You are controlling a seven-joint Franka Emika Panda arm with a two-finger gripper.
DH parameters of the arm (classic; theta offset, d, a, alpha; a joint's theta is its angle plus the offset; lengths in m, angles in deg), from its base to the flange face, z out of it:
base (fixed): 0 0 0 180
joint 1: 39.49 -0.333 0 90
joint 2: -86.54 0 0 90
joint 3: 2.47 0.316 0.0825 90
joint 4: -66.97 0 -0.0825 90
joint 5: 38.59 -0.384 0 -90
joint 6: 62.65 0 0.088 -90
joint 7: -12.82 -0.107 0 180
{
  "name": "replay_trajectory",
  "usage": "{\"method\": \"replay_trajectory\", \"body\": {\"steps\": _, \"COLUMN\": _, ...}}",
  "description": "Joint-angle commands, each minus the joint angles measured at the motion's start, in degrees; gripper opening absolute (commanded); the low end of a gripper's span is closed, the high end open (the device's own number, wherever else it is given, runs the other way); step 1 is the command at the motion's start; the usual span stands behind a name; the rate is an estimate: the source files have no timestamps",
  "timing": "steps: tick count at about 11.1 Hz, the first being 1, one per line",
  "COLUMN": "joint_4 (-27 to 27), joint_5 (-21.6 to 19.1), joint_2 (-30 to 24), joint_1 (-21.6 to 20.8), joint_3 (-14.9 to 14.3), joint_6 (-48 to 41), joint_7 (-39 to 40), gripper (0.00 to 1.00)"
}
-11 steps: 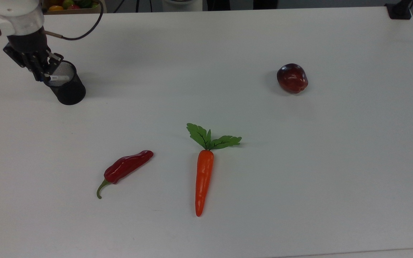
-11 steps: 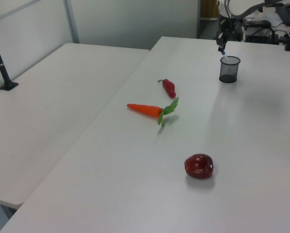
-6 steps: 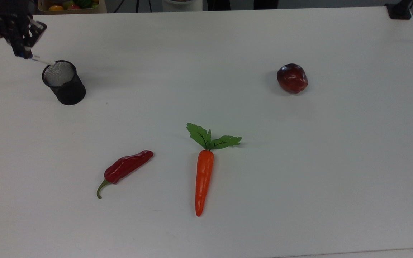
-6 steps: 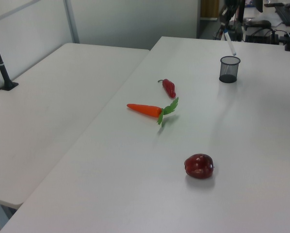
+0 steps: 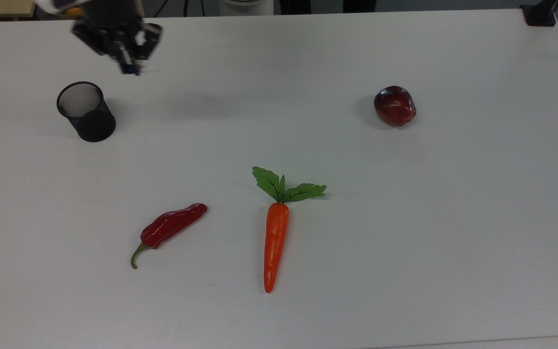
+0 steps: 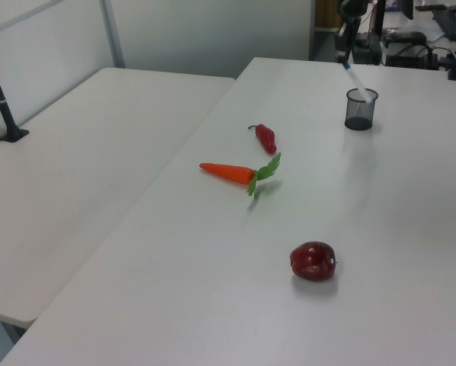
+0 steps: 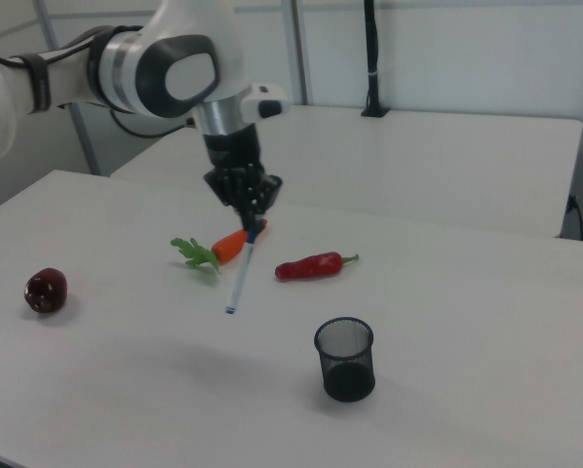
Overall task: Take marker pen
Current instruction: 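Lift the marker up out of the mesh cup, then carry the marker away from the cup and lower it to the table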
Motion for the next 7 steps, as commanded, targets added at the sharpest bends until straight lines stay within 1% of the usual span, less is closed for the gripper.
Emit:
{"method": "replay_trajectory", "body": {"steps": 1, "joint_4": -3.41, "joint_5": -1.33, "joint_2": -0.87, "joint_1": -8.27, "joint_3": -0.77, "joint_6": -5.39, "joint_7": -2.43, "gripper": 0.13}}
{"method": "replay_trajectory", "body": {"steps": 4, "joint_4": -7.19, "joint_5": -2.03, "joint_2": 0.10, "joint_1": -14.69, "joint_3": -0.77, "joint_6": -5.32, "joint_7": -5.86, "gripper": 0.13}}
{"method": "replay_trajectory", "body": {"steps": 5, "joint_4": -8.16, "joint_5": -2.04, "joint_2": 1.14, "joint_1": -15.93, "joint_3": -0.77, "joint_6": -5.14, "joint_7": -6.91, "gripper": 0.13}}
{"method": "replay_trajectory", "body": {"steps": 6, "joint_4": -8.25, "joint_5": -2.04, "joint_2": 2.55, "joint_1": -17.33, "joint_3": -0.68, "joint_6": -4.96, "joint_7": -8.31, "gripper": 0.13}}
{"method": "replay_trajectory", "body": {"steps": 7, "joint_4": -8.08, "joint_5": -1.95, "joint_2": 4.48, "joint_1": -17.87, "joint_3": -0.77, "joint_6": -4.70, "joint_7": -9.11, "gripper": 0.13}}
